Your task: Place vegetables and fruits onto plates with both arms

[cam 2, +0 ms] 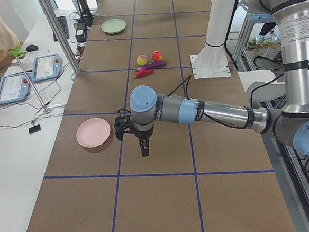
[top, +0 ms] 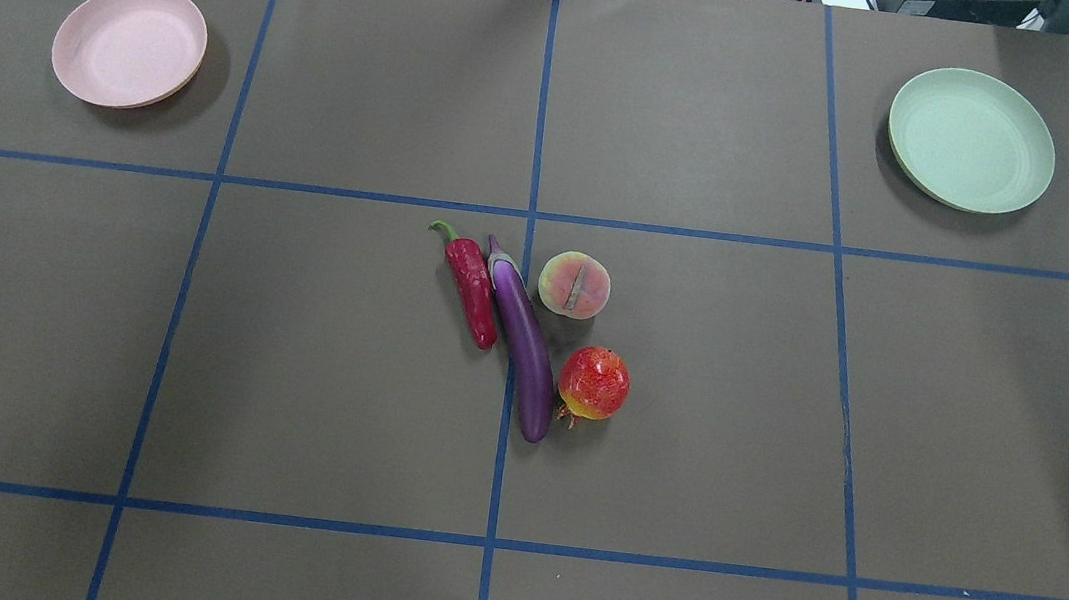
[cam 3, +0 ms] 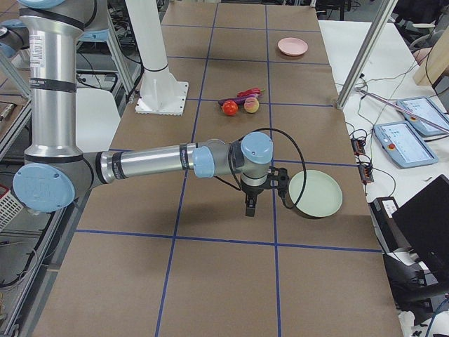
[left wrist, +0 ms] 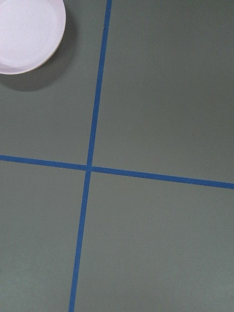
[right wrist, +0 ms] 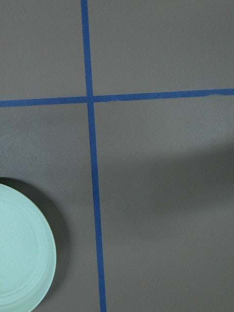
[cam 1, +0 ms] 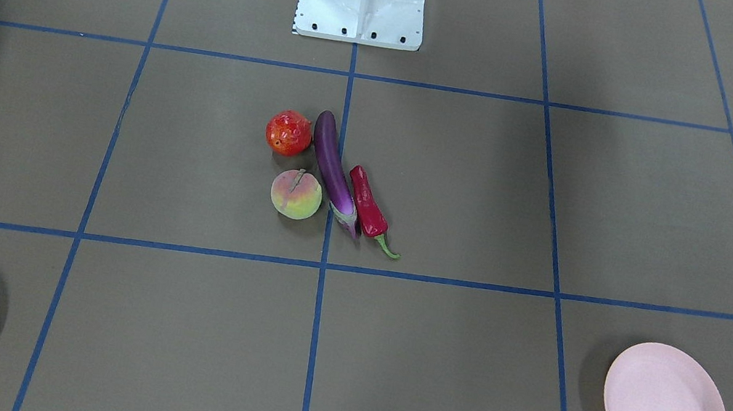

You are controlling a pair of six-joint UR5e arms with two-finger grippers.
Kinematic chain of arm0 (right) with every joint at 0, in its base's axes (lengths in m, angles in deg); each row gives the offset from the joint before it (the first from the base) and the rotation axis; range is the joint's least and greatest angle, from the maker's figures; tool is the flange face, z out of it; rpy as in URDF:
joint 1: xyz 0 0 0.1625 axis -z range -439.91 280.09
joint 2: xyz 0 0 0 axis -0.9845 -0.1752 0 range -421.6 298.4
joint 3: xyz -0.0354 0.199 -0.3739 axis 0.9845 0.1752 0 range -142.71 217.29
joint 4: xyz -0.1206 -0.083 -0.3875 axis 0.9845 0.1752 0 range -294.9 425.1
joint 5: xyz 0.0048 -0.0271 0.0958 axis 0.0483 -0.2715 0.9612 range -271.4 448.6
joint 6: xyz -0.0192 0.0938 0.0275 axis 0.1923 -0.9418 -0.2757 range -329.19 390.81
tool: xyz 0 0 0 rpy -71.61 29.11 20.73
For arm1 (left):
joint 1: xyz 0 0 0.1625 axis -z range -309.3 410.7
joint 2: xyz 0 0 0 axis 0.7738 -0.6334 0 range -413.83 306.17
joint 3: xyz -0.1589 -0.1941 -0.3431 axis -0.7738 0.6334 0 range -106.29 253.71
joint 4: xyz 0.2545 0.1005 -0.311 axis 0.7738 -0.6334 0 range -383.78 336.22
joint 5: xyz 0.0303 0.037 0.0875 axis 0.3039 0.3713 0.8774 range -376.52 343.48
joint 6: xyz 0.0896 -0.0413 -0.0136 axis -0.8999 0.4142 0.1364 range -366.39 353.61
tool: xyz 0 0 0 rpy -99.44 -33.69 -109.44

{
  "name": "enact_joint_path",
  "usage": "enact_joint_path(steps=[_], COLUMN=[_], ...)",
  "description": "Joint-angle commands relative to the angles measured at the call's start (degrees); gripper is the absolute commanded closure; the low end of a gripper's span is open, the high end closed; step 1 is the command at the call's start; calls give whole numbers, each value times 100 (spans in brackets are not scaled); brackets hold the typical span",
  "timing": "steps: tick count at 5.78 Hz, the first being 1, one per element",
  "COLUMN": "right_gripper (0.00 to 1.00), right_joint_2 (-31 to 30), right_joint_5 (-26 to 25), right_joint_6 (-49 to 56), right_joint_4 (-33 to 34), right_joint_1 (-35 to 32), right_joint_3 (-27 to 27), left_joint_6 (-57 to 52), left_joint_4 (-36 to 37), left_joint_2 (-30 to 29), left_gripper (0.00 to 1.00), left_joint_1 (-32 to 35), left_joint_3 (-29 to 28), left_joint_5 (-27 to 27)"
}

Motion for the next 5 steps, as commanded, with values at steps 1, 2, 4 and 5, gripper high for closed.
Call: enact_joint_path(steps=[1,2,4,5], right_gripper=[0,0,0,0], right_joint_2=[-51,-69,-77,-69], right_joint_5=[-14,-14,47,39], right_joint_6=[0,9,27,18], right_joint_4=[-98,-98,-98,-107], right_joint_1=[-3,-4,-3,14], right_joint_3=[6,23,6,15], left_joint_6=[76,59,59,102], left_joint_4=[-104,-131,-368,-464], left_joint_2=[-28,-37,94,121], left_gripper=[0,0,0,0], left_joint_1=[-1,-1,-27,-192], left_joint_3=[-73,5,23,171], left_joint_5=[92,110,85,58])
